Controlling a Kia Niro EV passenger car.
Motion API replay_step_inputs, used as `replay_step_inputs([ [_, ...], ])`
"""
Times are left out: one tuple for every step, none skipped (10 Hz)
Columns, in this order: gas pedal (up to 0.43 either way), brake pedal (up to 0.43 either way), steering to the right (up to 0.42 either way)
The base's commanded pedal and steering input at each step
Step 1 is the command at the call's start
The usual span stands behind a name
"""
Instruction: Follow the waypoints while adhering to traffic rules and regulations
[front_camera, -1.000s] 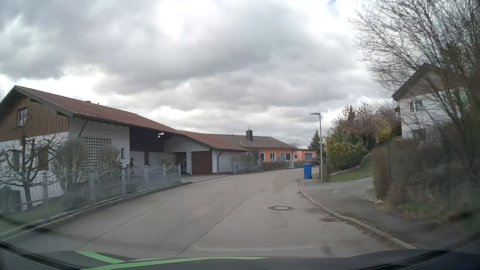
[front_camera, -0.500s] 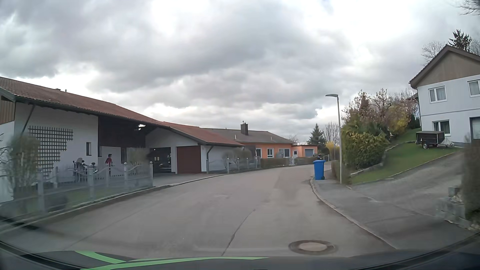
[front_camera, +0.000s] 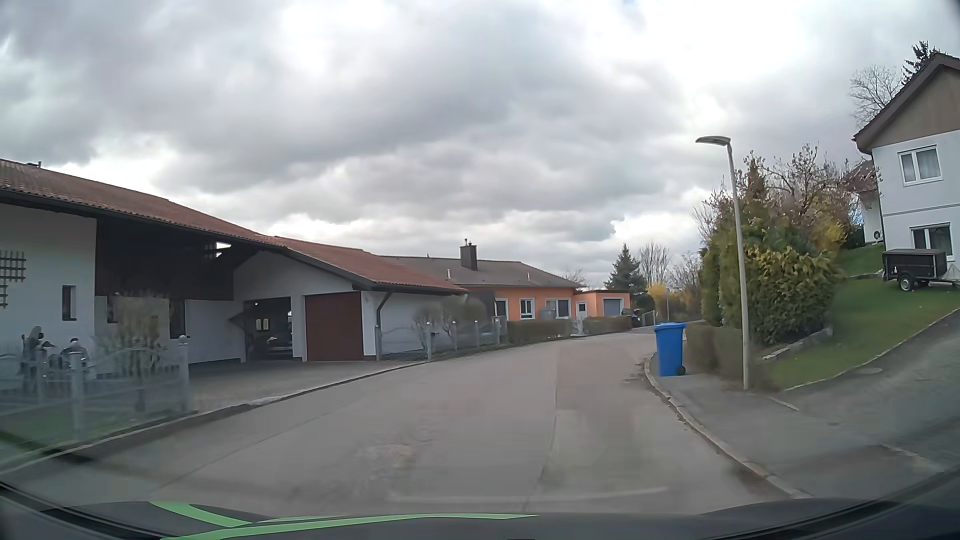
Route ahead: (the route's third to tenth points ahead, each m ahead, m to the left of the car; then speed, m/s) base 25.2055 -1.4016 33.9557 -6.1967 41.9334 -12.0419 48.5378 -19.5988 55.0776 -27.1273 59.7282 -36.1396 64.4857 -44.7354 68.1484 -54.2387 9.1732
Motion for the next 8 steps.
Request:
replay_step_inputs([
  [0.059,0.0,0.049],
  [0.059,0.0,0.052],
  [0.059,0.0,0.056],
  [0.059,0.0,0.057],
  [0.059,0.0,0.058],
  [0.059,0.0,0.059],
  [0.059,0.0,0.062],
  [0.059,0.0,0.066],
])
